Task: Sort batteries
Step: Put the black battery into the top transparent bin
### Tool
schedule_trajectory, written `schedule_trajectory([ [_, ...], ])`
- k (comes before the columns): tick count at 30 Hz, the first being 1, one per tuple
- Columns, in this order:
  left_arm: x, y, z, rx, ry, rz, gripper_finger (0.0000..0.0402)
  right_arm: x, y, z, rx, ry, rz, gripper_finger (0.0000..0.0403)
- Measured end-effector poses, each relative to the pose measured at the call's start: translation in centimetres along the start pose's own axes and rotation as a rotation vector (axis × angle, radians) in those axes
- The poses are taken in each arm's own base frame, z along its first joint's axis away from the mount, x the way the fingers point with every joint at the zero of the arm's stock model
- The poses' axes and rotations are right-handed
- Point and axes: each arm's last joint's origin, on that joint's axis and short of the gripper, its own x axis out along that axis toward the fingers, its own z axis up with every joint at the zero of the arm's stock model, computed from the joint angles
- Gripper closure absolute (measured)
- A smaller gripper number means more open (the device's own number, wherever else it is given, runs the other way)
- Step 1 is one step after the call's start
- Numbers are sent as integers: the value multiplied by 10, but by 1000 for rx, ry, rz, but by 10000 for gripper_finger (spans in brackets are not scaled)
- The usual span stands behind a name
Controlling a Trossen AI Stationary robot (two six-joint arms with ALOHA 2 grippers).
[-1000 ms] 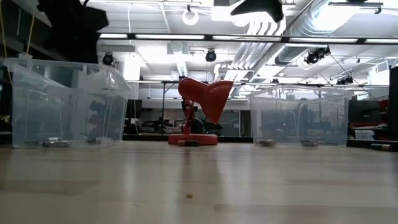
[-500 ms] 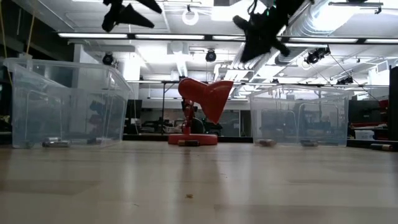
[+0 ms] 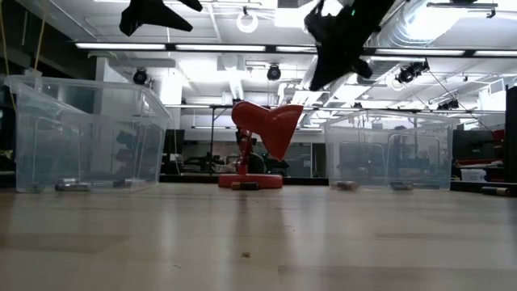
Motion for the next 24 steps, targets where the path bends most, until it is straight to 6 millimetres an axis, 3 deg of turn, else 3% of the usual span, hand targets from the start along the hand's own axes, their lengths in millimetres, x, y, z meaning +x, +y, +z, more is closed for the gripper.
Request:
schedule_trajectory([
  [5, 0, 0, 0, -1, -3, 1, 213, -10, 53, -18, -129, -65, 224, 402],
  [8, -2, 0, 3, -5, -20, -11, 213, 5, 86, -31, -83, -108, 291, 403],
  [12, -11, -2, 13, -18, -90, -68, 213, 50, 112, -45, 131, -217, 211, 403],
  [15, -18, -2, 22, -33, -146, -107, 213, 90, 117, -50, 297, -282, 120, 403],
  [20, -30, 3, 31, -68, -192, -141, 213, 129, 121, -31, 409, -405, -106, 403],
  [24, -39, 5, 34, -90, -203, -171, 213, 165, 125, -14, 428, -395, -186, 403],
])
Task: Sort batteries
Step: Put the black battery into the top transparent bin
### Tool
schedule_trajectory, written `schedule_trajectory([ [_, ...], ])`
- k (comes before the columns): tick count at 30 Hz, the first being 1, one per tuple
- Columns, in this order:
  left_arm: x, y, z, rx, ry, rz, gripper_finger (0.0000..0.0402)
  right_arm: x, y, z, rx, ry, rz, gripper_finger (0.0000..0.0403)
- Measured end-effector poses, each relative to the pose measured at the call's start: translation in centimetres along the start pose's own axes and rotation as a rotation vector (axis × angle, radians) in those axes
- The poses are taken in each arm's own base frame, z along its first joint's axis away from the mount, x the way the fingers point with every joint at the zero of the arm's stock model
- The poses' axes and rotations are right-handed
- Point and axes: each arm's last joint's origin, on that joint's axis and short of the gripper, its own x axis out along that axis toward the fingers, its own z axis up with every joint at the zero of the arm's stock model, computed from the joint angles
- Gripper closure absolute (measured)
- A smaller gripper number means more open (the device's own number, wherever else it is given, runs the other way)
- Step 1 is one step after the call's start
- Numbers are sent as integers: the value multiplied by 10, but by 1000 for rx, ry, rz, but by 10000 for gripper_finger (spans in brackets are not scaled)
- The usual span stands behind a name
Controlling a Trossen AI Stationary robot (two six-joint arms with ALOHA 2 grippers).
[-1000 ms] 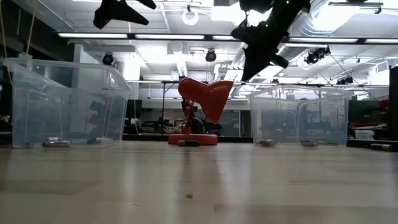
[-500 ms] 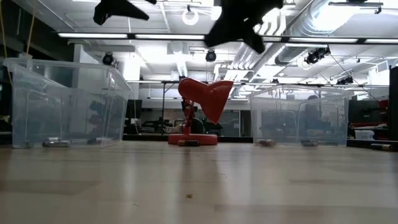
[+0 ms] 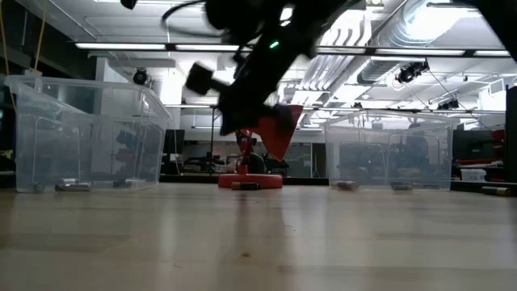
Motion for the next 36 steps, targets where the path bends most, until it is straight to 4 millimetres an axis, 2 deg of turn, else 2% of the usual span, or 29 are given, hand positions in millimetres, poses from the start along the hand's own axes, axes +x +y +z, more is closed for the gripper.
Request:
schedule_trajectory([
  [5, -11, 0, 5, -19, -13, -36, 213, 36, 8, -11, 42, 32, -112, 403],
  [9, -19, -1, 8, -27, -19, -70, 213, 51, -6, -21, 124, 49, -267, 403],
  [13, -26, -1, 10, -30, -23, -92, 213, 63, -21, -24, 227, 24, -335, 403],
  [16, -29, -1, 11, -34, -26, -102, 213, 69, -24, -20, 237, -23, -333, 403],
  [22, -29, 0, 11, -18, -20, -101, 213, 78, -13, -4, 157, -21, -246, 403],
  [29, -29, 0, 10, -13, -12, -96, 213, 92, -32, 8, 124, 45, -320, 403],
  [33, -29, 0, 10, -13, -12, -96, 213, 97, -36, 12, 128, 67, -323, 403],
  [36, -29, 0, 10, -9, -12, -95, 213, 102, -38, 11, 95, 150, -292, 403],
])
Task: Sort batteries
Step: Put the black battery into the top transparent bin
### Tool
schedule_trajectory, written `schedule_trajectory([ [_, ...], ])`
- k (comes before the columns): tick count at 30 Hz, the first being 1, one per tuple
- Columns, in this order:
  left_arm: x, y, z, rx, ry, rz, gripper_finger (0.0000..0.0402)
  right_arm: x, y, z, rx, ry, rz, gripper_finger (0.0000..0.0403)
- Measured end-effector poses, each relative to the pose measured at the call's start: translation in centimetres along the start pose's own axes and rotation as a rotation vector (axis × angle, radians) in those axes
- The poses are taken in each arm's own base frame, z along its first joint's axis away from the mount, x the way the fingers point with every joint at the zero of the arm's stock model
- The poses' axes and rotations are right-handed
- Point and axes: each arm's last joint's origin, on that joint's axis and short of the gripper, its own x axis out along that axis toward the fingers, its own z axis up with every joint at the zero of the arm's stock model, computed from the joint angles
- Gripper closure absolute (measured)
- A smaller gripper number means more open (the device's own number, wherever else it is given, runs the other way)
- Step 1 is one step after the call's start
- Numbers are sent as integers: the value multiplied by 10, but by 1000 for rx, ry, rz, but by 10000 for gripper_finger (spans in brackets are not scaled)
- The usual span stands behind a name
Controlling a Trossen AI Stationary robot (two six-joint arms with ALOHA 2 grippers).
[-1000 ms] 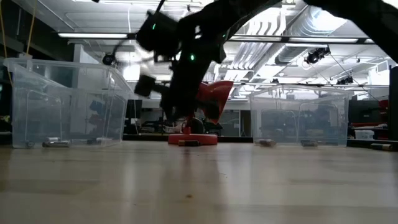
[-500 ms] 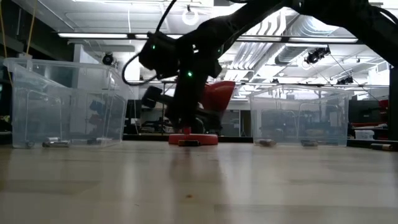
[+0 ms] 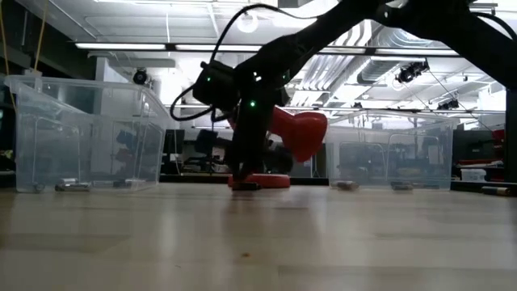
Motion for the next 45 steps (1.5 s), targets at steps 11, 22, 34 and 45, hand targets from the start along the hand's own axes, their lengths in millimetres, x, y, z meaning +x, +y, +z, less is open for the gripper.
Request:
schedule_trajectory([
  [11, 0, 0, 0, 2, -7, 4, 213, 1, 0, -13, -125, 76, 10, 403],
  [22, 0, 1, 1, 13, -18, 26, 213, -46, 12, -19, -317, 123, 112, 403],
  [34, 2, 1, -1, 22, -13, 42, 213, -151, -30, 11, -1031, 365, 46, 403],
  [45, 8, 0, -8, 49, 17, 60, 213, -212, -129, -18, -1169, 564, 540, 403],
])
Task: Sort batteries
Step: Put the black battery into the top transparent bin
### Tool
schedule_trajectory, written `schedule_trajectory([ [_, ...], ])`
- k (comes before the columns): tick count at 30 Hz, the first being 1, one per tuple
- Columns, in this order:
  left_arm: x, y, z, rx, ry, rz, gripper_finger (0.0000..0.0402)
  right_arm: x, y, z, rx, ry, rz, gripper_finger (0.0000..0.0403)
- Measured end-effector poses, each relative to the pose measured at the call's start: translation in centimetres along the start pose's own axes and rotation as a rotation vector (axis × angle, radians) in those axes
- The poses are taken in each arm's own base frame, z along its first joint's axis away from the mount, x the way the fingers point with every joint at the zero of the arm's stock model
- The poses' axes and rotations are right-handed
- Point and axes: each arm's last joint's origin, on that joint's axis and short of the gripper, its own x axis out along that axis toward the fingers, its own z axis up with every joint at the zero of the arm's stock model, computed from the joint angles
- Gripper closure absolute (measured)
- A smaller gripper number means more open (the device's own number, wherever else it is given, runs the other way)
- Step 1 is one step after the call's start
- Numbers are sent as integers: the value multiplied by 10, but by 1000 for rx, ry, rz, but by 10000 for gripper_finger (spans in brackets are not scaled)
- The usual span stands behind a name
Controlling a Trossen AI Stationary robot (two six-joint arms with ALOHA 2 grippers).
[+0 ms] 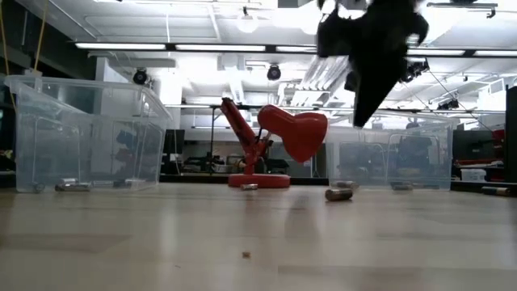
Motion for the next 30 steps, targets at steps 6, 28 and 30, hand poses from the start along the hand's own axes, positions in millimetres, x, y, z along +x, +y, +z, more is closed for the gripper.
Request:
schedule_trajectory([
  [6, 5, -2, -4, 16, 10, 23, 213, -3, 5, -13, -134, -106, 31, 402],
  [28, 14, -3, -10, -40, -8, 100, 213, 77, 9, -25, -637, 178, -2, 219],
  [30, 14, -3, -10, -41, -10, 102, 213, 83, 7, -26, -620, 185, -51, 221],
])
